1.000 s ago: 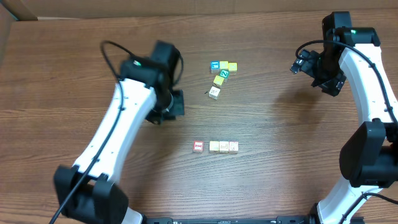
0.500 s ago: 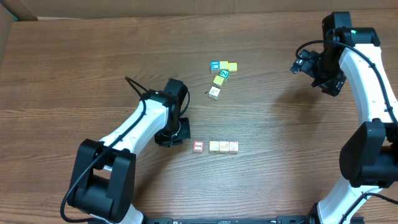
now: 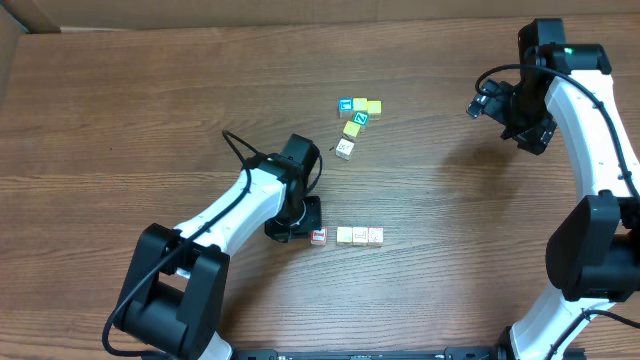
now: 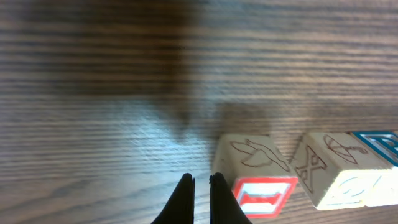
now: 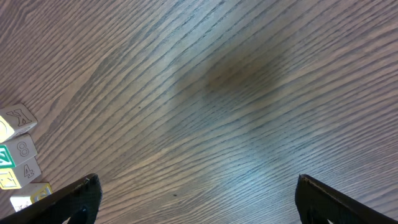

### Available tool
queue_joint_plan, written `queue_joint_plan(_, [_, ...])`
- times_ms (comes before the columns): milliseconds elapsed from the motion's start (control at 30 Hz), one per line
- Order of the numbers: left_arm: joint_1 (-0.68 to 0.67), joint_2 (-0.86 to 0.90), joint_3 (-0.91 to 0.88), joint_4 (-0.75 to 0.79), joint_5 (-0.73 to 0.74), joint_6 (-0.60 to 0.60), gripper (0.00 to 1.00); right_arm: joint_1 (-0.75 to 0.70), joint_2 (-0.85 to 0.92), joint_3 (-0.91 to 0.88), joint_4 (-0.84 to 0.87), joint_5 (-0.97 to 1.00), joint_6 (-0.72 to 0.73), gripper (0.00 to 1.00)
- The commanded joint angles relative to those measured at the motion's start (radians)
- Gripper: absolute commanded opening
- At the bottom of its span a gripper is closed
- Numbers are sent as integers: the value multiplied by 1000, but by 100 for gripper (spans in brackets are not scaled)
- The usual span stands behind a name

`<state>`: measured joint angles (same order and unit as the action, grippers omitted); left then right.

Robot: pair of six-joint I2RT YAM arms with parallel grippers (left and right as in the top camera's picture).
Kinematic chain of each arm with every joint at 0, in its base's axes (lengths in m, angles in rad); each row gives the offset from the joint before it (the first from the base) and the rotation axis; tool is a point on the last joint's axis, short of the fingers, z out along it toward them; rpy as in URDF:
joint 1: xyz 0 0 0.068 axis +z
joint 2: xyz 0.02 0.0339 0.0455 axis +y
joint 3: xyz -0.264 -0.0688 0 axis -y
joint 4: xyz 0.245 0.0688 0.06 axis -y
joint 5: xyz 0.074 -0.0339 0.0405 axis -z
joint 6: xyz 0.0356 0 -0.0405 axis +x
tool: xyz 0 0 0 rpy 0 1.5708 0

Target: Flip 4 blocks

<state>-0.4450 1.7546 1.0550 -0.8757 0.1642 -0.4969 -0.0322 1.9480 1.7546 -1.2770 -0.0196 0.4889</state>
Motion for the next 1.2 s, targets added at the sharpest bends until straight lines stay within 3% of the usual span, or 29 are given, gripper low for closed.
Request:
queue_joint_plan(0, [-23,12,-6,-3,13,-45,4,-1,-23,3,1,0,-7,100])
queue_joint_plan(1167, [-26,24,-6,71,64,-76,4,-1,-23,3,1,0,-7,100])
